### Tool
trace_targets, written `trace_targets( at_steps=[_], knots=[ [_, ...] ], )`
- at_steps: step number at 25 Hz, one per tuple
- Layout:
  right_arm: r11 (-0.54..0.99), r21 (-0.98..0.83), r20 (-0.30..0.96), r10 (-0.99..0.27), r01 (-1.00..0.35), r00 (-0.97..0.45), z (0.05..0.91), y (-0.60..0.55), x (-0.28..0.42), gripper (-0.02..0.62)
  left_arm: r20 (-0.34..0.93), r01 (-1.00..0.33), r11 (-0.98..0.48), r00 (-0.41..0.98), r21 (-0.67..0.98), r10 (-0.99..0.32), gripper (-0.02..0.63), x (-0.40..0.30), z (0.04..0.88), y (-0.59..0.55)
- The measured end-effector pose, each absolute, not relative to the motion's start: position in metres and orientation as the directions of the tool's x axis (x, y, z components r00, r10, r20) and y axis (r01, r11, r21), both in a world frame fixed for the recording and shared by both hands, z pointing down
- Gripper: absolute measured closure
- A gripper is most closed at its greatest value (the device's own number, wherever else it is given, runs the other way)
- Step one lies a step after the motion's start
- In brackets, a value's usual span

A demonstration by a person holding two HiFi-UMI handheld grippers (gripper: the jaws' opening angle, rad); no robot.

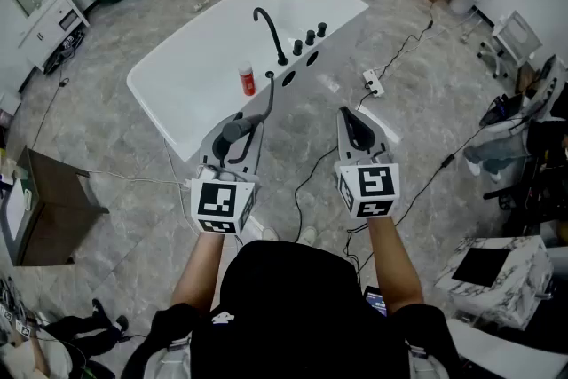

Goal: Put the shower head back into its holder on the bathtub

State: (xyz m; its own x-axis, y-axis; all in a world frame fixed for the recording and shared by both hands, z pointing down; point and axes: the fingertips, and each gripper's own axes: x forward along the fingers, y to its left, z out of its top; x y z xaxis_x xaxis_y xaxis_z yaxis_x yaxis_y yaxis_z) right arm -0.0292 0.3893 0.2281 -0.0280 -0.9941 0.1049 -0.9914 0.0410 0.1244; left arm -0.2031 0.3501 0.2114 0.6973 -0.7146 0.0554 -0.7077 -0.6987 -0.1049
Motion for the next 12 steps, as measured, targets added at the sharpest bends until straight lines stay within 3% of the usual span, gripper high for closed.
trace_targets(
  at_steps=[12],
  knots=[
    [0.071, 0.080, 0.090, -0.994, -0.994, -0.064, 0.233, 0.409, -0.008, 0.574, 0.060, -0.730, -0.675, 0.673, -0.111, -0.738, 0.462, -0.182, 0.218, 0.372]
  ],
)
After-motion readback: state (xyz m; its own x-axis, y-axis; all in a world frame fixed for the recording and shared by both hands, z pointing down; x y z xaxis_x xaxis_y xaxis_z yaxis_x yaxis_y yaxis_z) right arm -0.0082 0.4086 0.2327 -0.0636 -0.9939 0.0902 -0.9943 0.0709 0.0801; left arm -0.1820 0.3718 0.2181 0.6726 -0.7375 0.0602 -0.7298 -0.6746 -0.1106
